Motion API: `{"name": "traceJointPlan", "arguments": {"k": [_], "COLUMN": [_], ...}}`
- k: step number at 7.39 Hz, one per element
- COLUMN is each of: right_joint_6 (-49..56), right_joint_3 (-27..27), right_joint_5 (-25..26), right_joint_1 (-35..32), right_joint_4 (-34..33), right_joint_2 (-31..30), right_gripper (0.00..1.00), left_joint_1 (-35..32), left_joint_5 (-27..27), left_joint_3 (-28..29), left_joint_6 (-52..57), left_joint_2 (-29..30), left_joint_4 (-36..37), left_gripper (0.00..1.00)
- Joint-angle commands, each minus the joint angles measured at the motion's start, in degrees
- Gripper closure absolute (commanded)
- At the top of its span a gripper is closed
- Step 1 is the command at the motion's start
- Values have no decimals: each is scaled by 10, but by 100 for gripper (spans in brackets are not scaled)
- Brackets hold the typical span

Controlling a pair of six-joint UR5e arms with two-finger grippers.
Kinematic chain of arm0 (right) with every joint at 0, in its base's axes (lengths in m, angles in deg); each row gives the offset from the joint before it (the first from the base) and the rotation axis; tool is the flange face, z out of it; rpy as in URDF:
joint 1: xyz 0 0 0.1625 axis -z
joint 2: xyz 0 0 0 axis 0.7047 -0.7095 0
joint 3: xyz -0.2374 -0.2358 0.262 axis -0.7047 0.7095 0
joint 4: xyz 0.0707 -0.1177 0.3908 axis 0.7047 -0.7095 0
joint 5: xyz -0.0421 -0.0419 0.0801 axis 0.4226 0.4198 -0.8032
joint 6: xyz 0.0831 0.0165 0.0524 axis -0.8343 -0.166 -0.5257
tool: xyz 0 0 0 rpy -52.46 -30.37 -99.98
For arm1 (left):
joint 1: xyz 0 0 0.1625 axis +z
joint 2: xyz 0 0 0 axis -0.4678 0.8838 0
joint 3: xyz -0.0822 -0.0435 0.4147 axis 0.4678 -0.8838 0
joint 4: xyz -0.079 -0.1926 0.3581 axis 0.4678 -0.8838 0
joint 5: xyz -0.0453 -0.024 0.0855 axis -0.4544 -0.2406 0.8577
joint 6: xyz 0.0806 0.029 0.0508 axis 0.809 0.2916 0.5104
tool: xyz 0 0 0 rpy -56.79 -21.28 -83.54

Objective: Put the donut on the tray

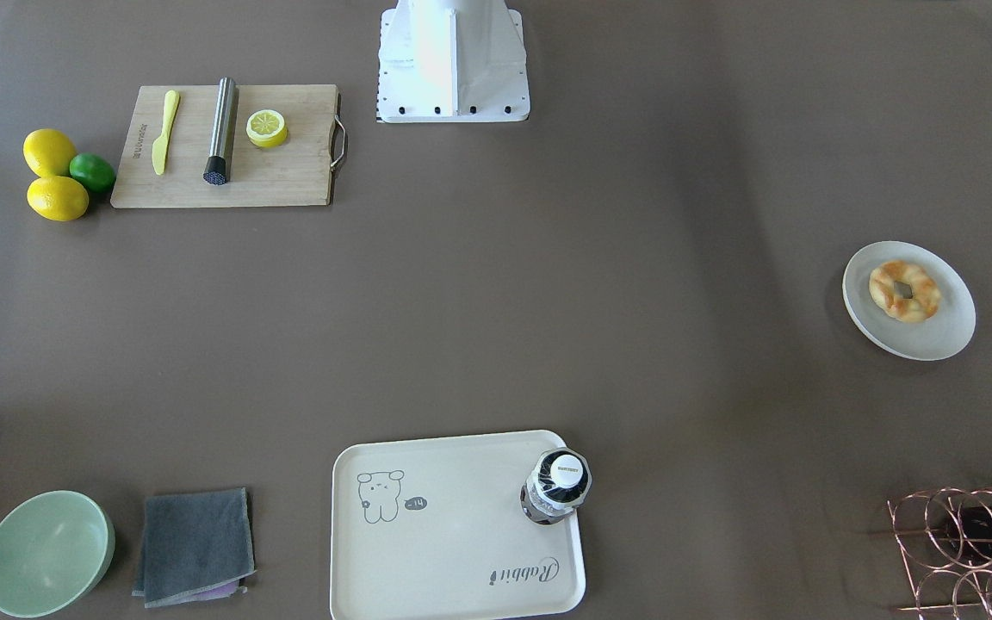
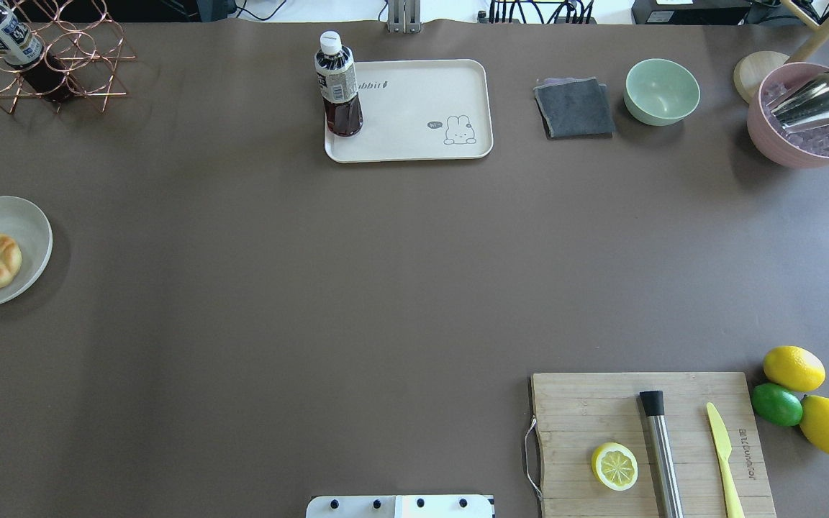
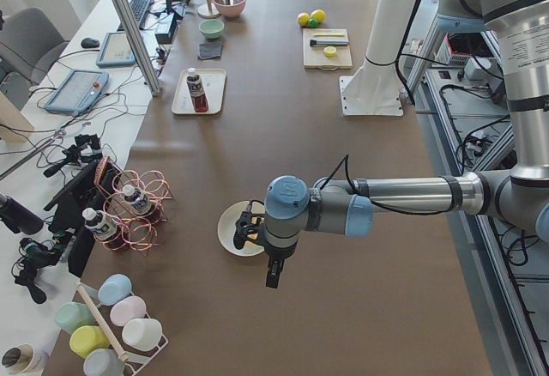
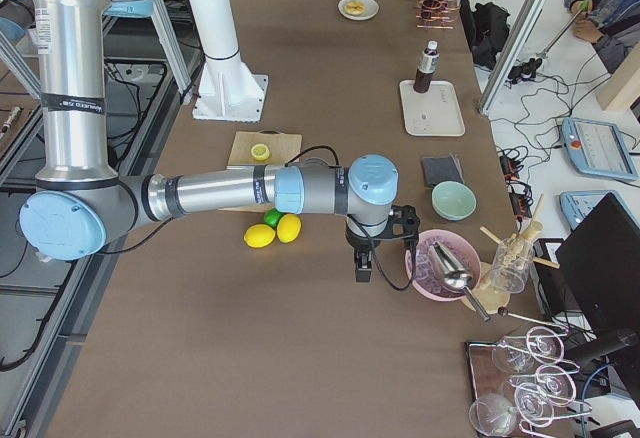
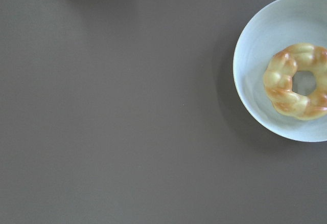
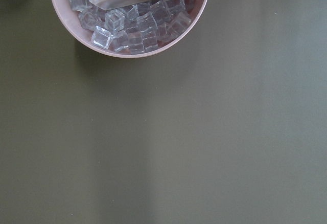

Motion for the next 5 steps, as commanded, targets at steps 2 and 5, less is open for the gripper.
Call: {"name": "traceJointPlan", "arguments": {"k": [2, 5], "right_joint_6": [0, 0], "right_joint_3": [1, -1], "right_joint_5": [1, -3], "right_joint_1": [0, 0], "right_joint_4": [-1, -1], "right_joint_2": [5, 5], "right_gripper": [0, 0], "left_joint_1": [1, 4], "left_joint_5": [1, -4], "left_joint_3": [0, 4], "left_joint_6": [-1, -22], "left_joint_2": [0, -8], "left_joint_4": [-13, -30], "left_gripper": [2, 4]}}
